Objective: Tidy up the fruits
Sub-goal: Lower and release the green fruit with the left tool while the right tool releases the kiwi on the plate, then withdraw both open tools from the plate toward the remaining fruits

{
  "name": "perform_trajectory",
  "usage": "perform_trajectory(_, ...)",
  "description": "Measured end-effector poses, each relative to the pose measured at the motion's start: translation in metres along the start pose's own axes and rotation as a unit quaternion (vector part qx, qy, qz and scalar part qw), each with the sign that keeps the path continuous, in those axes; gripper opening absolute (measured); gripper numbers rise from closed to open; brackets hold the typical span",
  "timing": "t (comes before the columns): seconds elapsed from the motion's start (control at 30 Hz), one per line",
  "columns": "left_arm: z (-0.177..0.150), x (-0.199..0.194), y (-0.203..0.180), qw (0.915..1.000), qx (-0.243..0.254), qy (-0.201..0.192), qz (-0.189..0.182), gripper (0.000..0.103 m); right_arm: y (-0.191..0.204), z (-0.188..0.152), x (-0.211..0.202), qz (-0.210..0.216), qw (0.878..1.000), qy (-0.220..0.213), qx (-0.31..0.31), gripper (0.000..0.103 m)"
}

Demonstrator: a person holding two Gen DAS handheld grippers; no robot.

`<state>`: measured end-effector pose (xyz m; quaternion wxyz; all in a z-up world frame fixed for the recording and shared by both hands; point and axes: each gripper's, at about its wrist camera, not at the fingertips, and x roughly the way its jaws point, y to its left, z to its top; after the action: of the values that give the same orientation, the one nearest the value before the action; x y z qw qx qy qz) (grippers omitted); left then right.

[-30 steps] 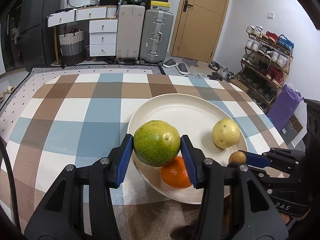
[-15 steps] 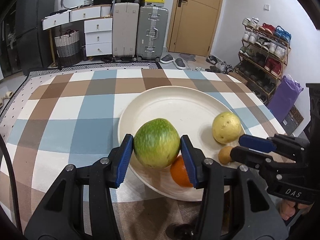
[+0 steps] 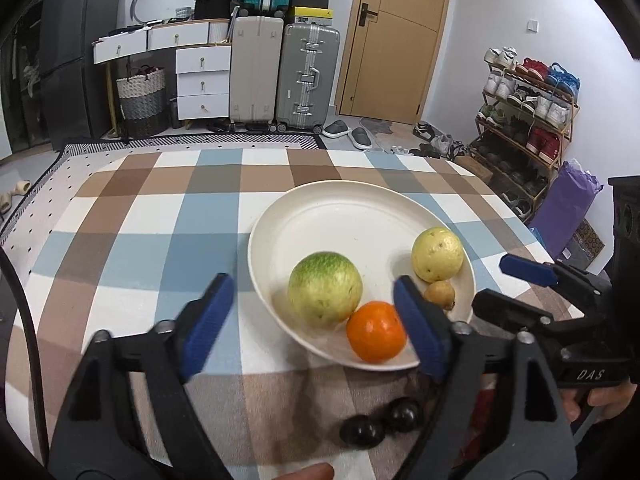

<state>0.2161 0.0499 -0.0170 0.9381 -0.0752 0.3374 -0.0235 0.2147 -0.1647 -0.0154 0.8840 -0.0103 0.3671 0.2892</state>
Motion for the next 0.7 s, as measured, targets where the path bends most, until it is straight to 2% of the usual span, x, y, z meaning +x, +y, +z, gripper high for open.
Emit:
perform_trajectory(0.03,-0.002,-0.006,0.001,1.0000,-0.003,-0.001,0.000,0.088,-0.002,0.000,-0.003,-0.002,1.000,-0.004,0.004,0.090)
perform_trajectory(0.07,-0.004,-0.012,0.002,1.0000,-0.005,-0.004,0.000,0.092,-0.004,-0.001,-0.005,-0.001,1.000,-0.006,0.006,0.092)
perform_trajectory(0.1,-0.005,-0.018,0.002,0.9999,-0.008,-0.007,-0.001,0.102,-0.005,-0.001,-0.006,0.002,1.000,-0.006,0.008,0.094)
perform_trajectory(0.17,-0.009,-0.029,0.004,0.9997,-0.018,-0.014,0.004,0.102,-0.008,-0.003,-0.010,0.009,1.000,-0.001,0.015,0.102)
perform_trajectory(0.5,-0.040,-0.061,-0.002,0.9999,-0.012,-0.002,0.005,0.102,-0.017,-0.024,-0.027,0.014,0.999,0.018,0.030,0.103)
perform_trajectory(0.7,-0.052,-0.061,-0.009,0.9999,-0.003,0.015,0.001,0.102,-0.014,-0.033,-0.035,0.006,1.000,0.018,0.015,0.103)
